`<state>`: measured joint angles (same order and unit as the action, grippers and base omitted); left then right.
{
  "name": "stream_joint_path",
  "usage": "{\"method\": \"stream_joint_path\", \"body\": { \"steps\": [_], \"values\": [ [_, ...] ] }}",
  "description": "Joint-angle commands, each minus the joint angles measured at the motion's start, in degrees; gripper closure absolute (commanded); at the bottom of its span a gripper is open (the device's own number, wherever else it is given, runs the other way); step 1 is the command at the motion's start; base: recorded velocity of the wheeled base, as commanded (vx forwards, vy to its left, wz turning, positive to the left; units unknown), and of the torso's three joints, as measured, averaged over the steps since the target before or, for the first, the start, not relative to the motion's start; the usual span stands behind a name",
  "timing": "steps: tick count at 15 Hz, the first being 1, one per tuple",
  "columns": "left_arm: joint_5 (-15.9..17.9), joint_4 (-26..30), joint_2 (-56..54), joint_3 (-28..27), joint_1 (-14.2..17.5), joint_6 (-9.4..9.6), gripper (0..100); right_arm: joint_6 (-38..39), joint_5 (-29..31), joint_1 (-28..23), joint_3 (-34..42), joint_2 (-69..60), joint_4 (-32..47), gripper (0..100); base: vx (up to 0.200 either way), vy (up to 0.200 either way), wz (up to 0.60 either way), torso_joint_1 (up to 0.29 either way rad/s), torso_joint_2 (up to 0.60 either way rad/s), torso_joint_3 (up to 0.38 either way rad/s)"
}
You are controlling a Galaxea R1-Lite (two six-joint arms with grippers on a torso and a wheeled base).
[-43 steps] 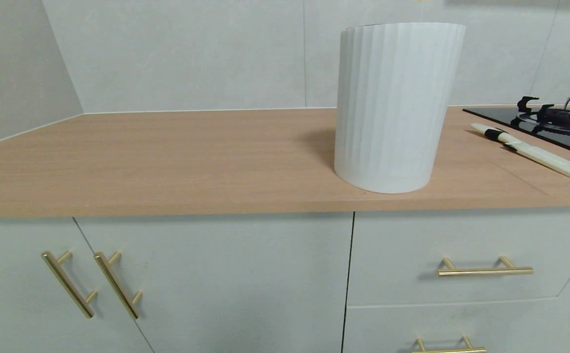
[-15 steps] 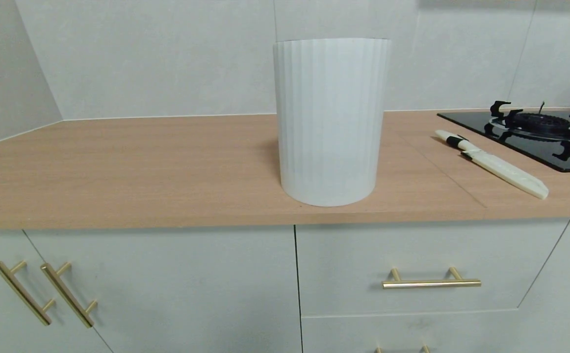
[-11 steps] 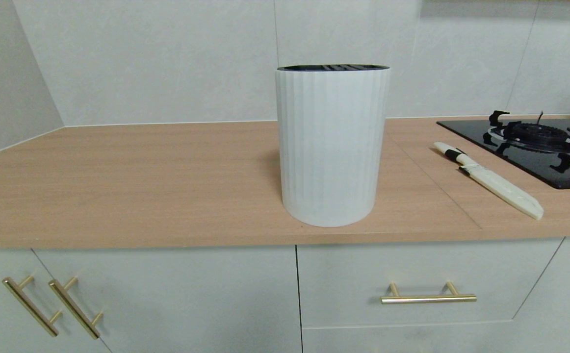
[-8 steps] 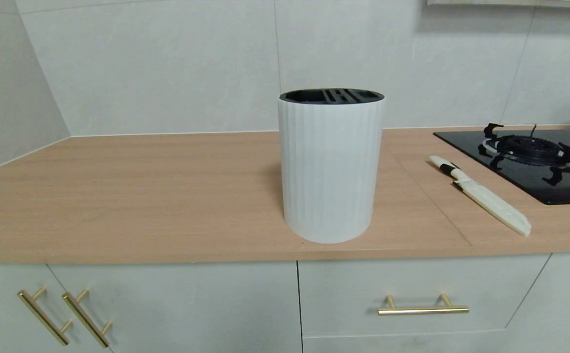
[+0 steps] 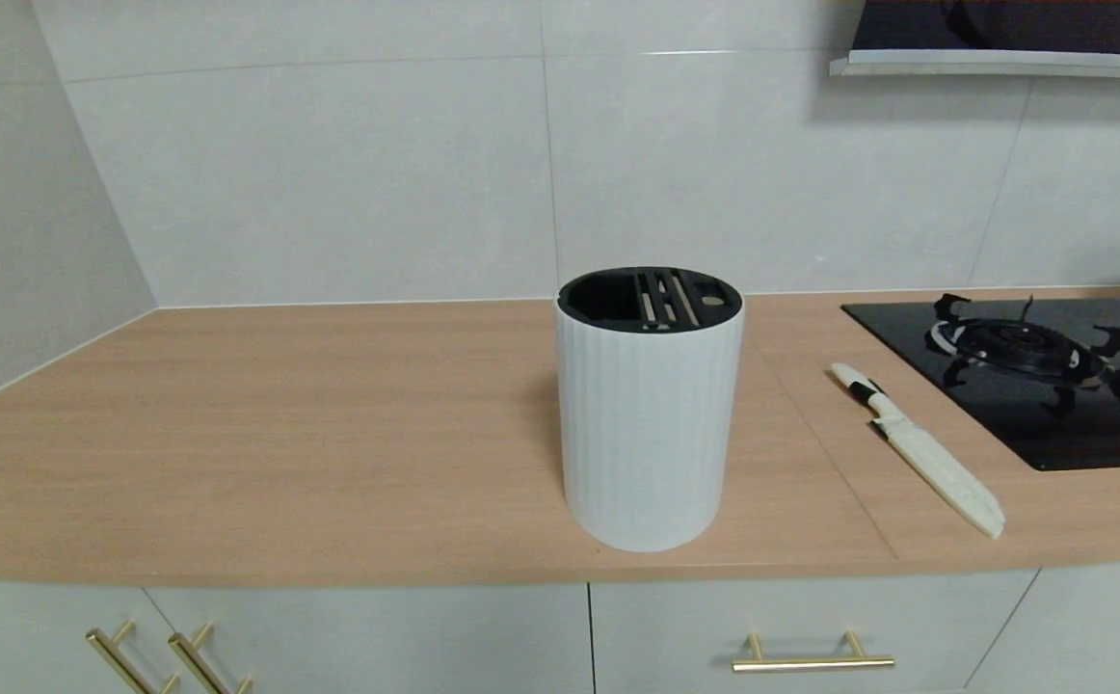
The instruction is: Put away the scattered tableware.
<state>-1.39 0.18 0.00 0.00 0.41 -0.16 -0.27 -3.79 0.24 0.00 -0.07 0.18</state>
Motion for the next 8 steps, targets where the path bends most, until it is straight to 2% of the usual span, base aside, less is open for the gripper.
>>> {"method": "stream_joint_path", "body": {
  "steps": [1,8],
  "values": [
    [-0.02,-0.01,0.0,0.0,0.02,-0.02,0,0.0,0.01,0.02,0.0,0.07,-0.01,0,0.0,0.0,0.0,0.212,-0.5,-0.281],
    [-0.02,-0.01,0.0,0.0,0.02,-0.02,0,0.0,0.01,0.02,0.0,0.07,-0.01,0,0.0,0.0,0.0,0.225,-0.51,-0.289]
  ]
}}
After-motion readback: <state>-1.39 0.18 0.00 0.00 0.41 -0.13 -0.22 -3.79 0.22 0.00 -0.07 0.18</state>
